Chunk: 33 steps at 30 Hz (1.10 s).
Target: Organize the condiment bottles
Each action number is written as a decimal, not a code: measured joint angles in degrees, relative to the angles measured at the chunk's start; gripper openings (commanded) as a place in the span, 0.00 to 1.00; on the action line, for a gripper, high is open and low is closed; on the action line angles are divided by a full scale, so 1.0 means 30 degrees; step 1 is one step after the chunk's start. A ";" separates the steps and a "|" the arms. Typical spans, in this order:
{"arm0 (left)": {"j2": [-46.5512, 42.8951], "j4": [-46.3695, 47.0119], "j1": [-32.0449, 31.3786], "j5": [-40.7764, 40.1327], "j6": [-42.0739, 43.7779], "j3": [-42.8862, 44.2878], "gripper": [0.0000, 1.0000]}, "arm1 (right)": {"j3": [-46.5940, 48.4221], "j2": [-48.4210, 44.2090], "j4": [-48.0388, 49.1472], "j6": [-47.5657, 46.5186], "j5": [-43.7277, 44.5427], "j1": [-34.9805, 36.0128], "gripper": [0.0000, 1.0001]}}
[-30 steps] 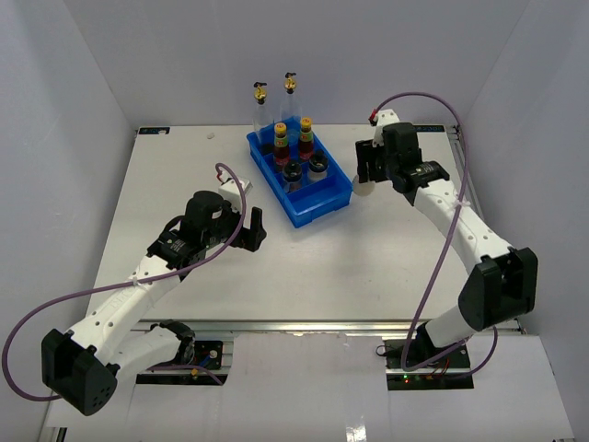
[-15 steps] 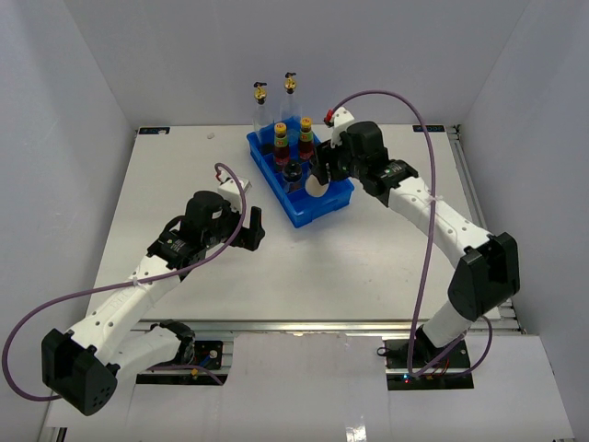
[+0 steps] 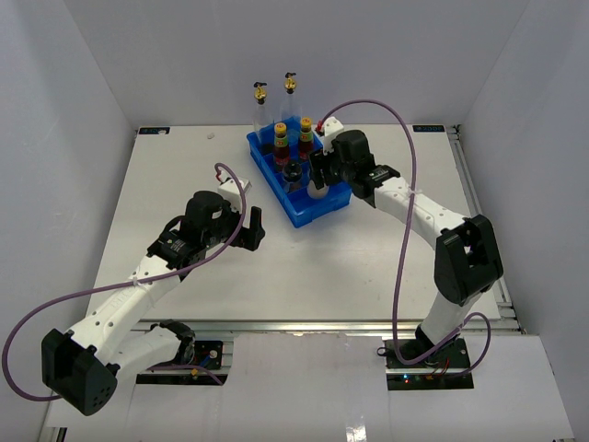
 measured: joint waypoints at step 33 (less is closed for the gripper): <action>0.0583 -0.0001 -0.0004 -0.0198 0.0073 0.0000 0.98 | -0.0030 0.2212 0.0587 -0.0416 0.2803 0.1268 0.90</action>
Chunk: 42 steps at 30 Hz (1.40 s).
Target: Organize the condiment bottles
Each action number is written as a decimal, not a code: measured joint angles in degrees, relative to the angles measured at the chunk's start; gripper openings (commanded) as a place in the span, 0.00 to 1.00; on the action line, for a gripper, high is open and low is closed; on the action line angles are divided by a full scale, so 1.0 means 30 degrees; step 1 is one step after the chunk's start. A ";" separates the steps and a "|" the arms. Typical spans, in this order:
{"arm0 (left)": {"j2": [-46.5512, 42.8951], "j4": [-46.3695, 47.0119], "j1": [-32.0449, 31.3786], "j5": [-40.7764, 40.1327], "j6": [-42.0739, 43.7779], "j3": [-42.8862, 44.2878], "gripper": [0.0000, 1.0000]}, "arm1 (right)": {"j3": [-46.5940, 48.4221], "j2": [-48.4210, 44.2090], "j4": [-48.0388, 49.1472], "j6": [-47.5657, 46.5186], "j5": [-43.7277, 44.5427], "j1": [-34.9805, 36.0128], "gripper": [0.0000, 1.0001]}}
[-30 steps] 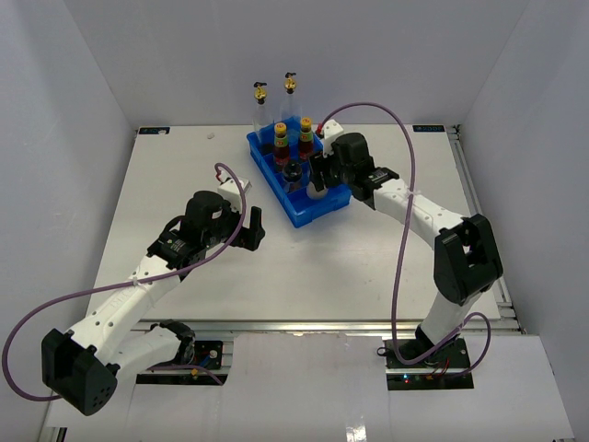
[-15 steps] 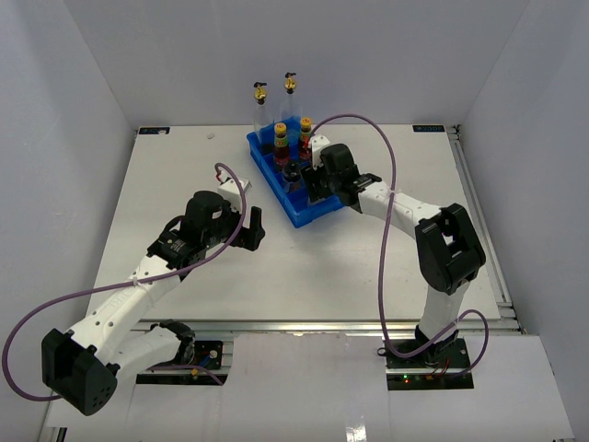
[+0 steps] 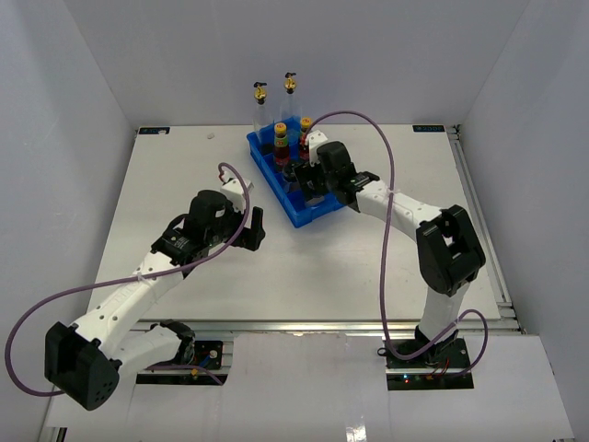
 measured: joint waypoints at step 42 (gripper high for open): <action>-0.6111 0.2323 0.0007 0.2586 -0.4524 -0.1129 0.98 | -0.9971 -1.8474 -0.4031 0.5122 0.0847 0.0021 0.90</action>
